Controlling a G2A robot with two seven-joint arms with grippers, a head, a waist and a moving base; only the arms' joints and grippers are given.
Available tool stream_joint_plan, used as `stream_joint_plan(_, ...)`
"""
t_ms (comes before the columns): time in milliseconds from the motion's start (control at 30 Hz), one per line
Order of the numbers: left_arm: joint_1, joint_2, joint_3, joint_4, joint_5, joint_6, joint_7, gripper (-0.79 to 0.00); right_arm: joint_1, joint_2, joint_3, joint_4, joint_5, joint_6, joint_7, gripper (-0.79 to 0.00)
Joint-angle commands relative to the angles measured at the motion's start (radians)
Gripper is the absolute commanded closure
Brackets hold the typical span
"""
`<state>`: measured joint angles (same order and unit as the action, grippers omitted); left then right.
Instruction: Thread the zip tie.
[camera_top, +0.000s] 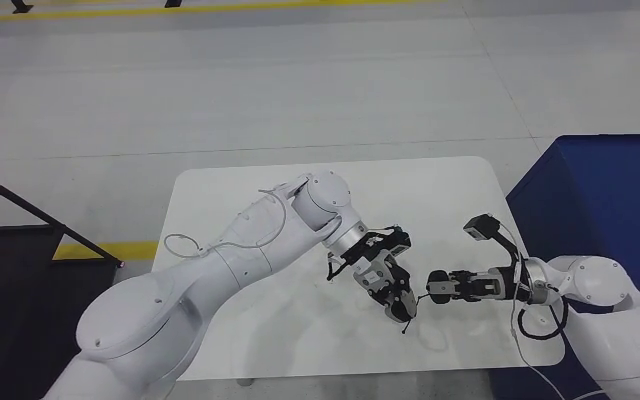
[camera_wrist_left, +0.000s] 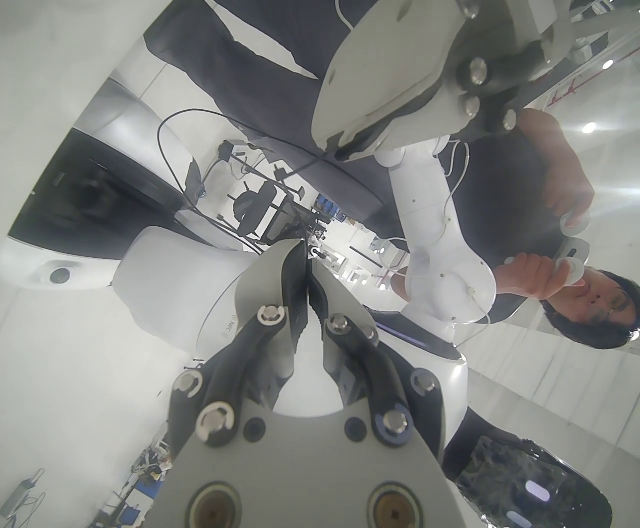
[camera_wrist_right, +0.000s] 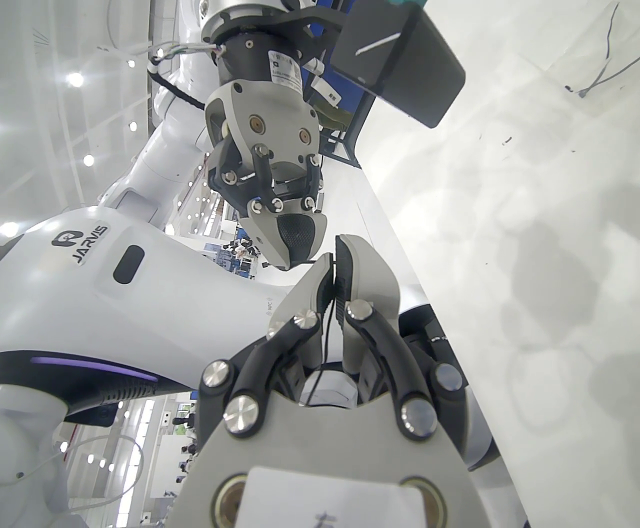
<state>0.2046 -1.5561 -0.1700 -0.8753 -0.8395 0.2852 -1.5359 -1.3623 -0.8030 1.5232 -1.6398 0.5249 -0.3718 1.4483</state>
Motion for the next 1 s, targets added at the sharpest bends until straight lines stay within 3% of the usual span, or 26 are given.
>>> stream_joint_plan(0,0.003,-0.004,0.000,0.008,-0.001,0.000,0.000,0.000,-0.003,0.001,0.001,-0.002,0.001,-0.001,-0.001,0.000)
stream_joint_plan(433,0.017,-0.031,0.000,0.051,0.008,0.000,0.000,0.000,-0.021,0.007,0.009,-0.009,0.006,-0.007,-0.007,0.000)
stream_joint_plan(467,0.015,-0.032,0.000,0.051,0.007,0.000,0.000,-0.080,-0.022,0.008,0.009,-0.009,0.006,-0.007,-0.008,0.000)
stream_joint_plan(500,0.013,-0.033,0.000,0.050,0.007,0.000,0.000,-0.299,-0.022,0.008,0.009,-0.009,0.005,-0.007,-0.007,0.000)
stream_joint_plan(533,0.011,-0.034,0.000,0.048,0.006,0.000,0.000,-0.785,-0.023,0.009,0.009,-0.008,0.004,-0.005,-0.005,0.000)
stream_joint_plan(800,-0.009,-0.024,0.000,0.042,-0.021,0.000,0.000,-0.785,0.001,0.009,0.011,0.028,0.033,0.066,-0.029,0.000)
stream_joint_plan(967,-0.035,0.004,0.000,0.027,-0.106,-0.001,0.000,-0.785,0.044,0.008,0.003,0.109,0.100,0.211,-0.045,0.000)
